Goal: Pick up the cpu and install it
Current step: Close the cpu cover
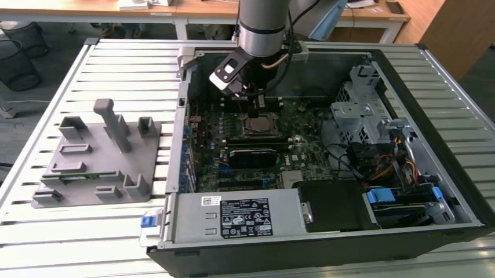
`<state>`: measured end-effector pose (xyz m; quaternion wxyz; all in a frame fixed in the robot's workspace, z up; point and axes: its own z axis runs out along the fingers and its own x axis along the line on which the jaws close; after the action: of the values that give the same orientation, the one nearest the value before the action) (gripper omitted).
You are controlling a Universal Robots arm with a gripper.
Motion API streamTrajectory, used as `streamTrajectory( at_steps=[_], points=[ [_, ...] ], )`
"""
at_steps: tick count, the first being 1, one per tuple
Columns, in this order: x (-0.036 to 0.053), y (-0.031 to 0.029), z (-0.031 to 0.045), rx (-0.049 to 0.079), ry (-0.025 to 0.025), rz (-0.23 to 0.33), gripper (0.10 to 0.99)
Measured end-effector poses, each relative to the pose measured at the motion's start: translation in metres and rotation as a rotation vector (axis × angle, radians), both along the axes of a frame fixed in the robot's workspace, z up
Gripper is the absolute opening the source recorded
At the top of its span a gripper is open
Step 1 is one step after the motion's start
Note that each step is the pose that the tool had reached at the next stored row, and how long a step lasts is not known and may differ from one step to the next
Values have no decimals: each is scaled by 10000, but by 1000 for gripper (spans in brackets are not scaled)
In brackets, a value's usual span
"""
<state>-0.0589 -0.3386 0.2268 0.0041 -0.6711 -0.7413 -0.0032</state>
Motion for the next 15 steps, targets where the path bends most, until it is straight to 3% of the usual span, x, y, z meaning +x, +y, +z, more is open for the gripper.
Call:
streamTrajectory(
  at_steps=[5,15],
  points=[
    [45,0,1,4,-1,0,106],
    [229,0,-1,4,-1,-1,106]
  ],
)
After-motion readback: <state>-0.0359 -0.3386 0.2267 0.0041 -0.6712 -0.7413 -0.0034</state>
